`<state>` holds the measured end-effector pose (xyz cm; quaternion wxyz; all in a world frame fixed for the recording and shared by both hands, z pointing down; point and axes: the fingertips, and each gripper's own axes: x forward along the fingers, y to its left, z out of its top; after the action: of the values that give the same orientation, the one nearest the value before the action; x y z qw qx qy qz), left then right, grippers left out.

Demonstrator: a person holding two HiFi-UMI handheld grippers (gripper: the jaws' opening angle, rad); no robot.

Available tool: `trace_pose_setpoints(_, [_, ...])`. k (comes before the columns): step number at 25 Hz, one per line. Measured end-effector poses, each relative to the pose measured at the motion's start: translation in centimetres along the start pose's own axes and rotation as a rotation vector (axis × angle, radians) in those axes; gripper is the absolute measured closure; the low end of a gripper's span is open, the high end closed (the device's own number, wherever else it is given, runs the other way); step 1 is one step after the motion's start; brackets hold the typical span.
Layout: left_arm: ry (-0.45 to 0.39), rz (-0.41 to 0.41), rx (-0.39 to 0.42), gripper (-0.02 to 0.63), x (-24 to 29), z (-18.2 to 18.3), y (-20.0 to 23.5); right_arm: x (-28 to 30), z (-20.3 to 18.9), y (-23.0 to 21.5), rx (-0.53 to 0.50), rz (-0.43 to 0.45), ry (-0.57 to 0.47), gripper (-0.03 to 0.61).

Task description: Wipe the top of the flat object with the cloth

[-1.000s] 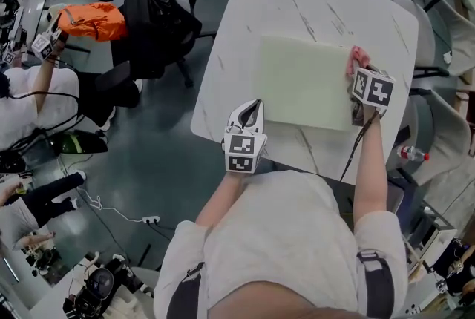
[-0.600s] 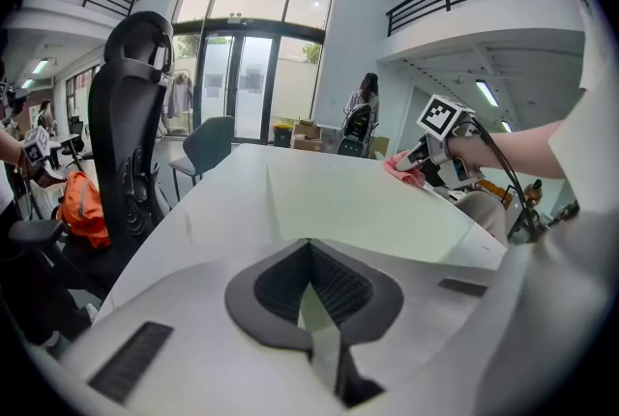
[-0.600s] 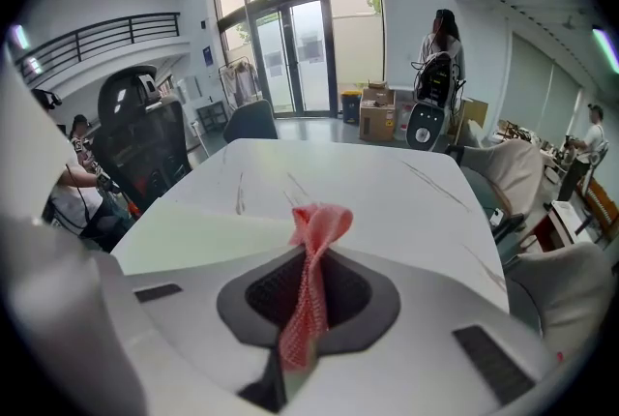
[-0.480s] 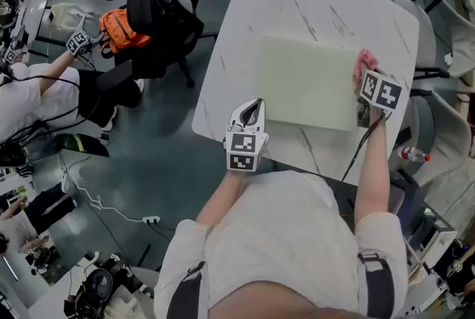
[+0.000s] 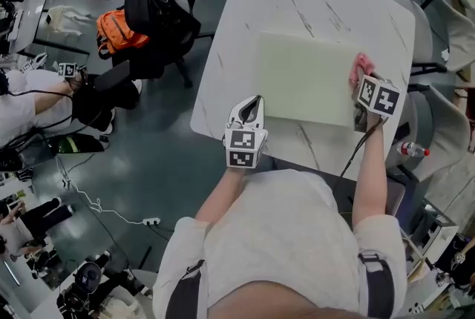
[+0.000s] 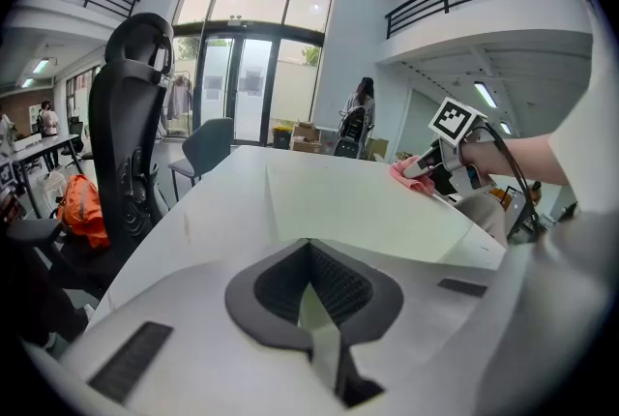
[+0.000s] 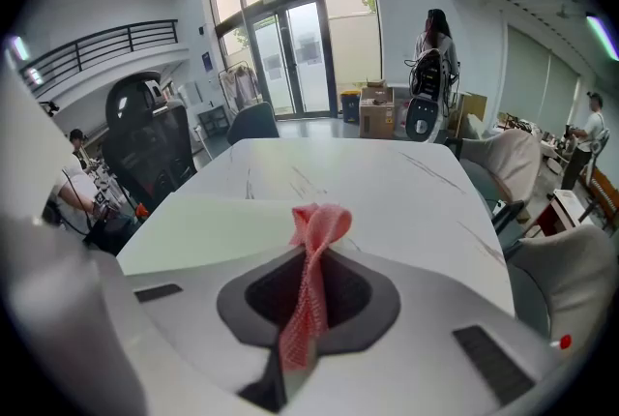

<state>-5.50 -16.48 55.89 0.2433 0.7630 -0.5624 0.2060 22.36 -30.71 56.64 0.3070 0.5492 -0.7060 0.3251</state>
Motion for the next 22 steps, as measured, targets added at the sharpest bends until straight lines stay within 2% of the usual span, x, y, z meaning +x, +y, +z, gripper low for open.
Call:
trace_pose_setpoints(13, [-0.013,-0.016,0.023,0.601,-0.1,-0.1,-0.1,-1.4,-2.0,0.6,0.033,0.009,0.006,0.549])
trace_pose_setpoints(22, [-0.022,-0.026,0.021,0.601,0.0,-0.1,-0.1,0.0,-1.7,5.6,-0.007,0.068,0.024,0.549])
